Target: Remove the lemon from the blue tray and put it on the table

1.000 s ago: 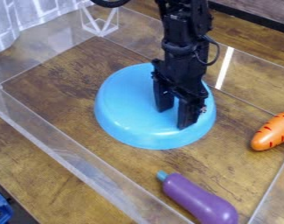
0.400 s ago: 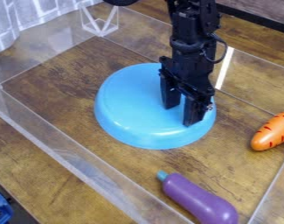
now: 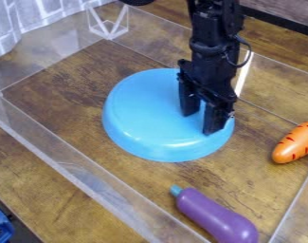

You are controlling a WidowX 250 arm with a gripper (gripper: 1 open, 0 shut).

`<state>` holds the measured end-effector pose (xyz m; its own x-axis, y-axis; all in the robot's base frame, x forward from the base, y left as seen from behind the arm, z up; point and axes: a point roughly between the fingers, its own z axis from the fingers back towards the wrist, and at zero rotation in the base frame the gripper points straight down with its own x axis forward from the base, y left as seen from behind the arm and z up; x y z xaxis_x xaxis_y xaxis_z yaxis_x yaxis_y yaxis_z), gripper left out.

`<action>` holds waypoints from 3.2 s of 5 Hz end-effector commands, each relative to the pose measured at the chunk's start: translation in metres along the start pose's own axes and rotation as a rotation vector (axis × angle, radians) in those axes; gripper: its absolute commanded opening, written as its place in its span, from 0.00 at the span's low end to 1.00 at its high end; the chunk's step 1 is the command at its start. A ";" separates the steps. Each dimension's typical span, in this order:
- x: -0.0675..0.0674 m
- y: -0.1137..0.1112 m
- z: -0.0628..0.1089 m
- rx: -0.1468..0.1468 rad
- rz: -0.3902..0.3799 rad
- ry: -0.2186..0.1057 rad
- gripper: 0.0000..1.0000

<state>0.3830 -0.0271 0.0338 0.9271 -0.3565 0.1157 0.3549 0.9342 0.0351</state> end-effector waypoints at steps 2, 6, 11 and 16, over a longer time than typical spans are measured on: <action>-0.009 0.023 -0.032 0.021 0.013 0.061 0.00; 0.001 0.028 -0.048 0.044 0.012 0.059 0.00; -0.004 0.030 -0.044 0.054 0.011 0.076 0.00; -0.009 0.032 -0.041 0.063 0.009 0.093 0.00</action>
<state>0.4119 -0.0217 0.0328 0.9116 -0.3826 0.1502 0.3705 0.9231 0.1028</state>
